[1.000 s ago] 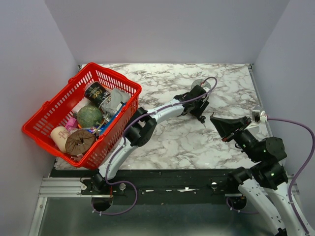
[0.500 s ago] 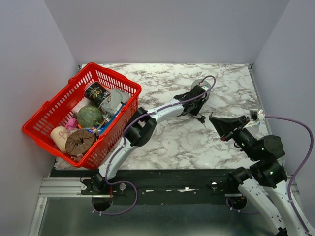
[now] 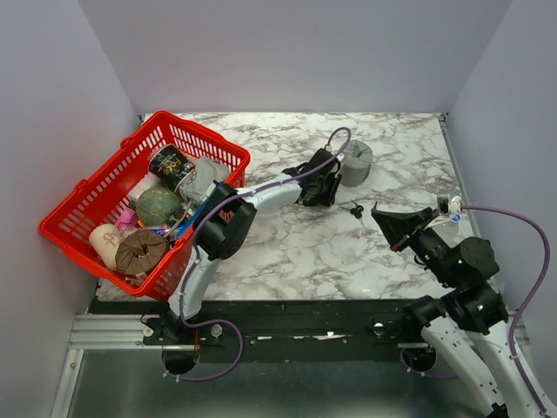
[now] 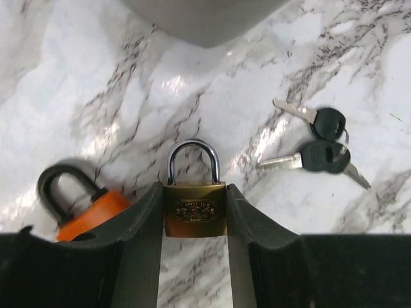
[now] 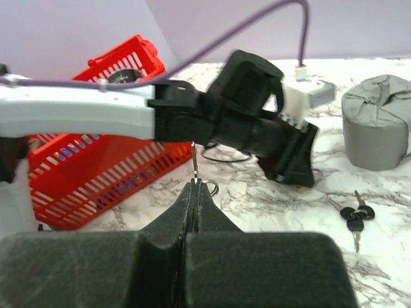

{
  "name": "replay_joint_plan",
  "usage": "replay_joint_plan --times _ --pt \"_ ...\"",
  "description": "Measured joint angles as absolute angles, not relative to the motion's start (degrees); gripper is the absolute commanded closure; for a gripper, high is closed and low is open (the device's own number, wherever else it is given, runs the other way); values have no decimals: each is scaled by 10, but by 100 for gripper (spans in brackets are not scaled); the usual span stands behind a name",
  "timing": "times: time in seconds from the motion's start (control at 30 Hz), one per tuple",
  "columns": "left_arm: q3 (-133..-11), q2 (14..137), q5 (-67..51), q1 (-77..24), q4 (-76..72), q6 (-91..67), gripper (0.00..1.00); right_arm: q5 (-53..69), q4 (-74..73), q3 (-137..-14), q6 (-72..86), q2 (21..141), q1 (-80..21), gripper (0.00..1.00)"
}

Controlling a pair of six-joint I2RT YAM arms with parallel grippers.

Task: Unlock with the key

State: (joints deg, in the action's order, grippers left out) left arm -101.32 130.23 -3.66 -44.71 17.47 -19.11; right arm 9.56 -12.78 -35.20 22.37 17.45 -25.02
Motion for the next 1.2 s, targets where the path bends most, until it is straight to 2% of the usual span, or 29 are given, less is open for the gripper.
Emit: replay_joint_plan --times 0.3,0.47,0.7,1.2 --pt "-812 1062 -36 -447 83 -253 100 112 -106 -317 224 230 -250 99" --pt "-728 945 -37 -440 10 -285 100 150 -69 -291 236 300 -250 99" --pt "-543 805 -6 -425 -69 -326 100 186 3 -286 262 395 -260 99" --pt "-502 764 35 -425 -120 -365 100 170 104 -347 305 635 -366 99"
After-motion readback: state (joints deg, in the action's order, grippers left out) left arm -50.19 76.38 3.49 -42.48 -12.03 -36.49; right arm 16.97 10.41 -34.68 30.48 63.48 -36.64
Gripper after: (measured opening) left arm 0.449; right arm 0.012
